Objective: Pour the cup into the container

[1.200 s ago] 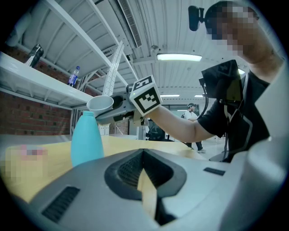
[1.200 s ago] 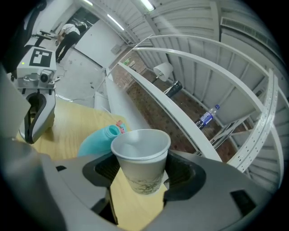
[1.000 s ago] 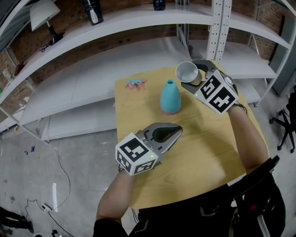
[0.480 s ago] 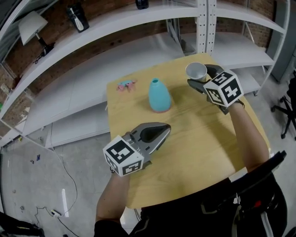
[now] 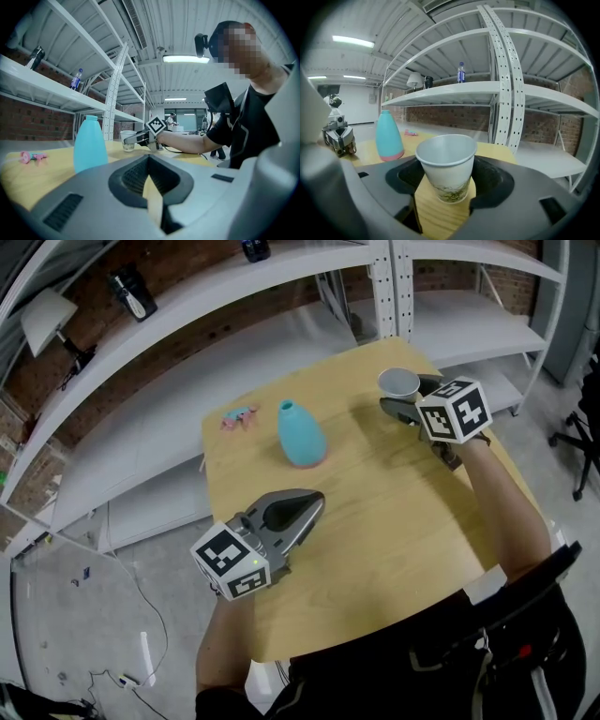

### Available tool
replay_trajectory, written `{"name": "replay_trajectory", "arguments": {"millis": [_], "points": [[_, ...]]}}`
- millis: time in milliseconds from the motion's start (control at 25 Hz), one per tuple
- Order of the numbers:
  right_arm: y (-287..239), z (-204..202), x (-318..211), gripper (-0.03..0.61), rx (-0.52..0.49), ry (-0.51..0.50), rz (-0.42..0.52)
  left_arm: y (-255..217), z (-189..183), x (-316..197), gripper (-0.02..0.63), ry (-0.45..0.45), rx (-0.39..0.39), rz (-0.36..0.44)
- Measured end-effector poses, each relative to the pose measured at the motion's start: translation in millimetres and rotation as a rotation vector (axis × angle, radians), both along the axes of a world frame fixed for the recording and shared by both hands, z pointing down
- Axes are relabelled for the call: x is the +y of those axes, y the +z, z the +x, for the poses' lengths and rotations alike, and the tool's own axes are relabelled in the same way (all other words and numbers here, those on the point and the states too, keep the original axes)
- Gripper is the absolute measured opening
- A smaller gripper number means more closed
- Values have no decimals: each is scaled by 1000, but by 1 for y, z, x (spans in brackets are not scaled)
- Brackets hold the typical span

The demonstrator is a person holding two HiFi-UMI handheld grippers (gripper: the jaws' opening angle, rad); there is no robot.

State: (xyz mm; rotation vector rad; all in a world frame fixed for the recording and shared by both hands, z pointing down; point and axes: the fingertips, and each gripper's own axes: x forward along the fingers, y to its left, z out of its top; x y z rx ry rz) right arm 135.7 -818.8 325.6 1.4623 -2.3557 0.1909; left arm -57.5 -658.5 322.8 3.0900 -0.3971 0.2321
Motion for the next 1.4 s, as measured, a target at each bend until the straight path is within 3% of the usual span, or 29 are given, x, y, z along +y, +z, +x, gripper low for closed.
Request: {"name": "replay_trajectory", "arguments": {"millis": [560, 960, 1400], "points": [[12, 1, -5, 310, -131, -19, -19, 0, 1, 2, 2, 1, -4, 2], [11, 5, -1, 311, -152, -5, -12, 1, 2, 0, 2, -2, -3, 1], [13, 19, 33, 311, -159, 60, -4, 3, -6, -10, 2, -84, -1, 0]]}}
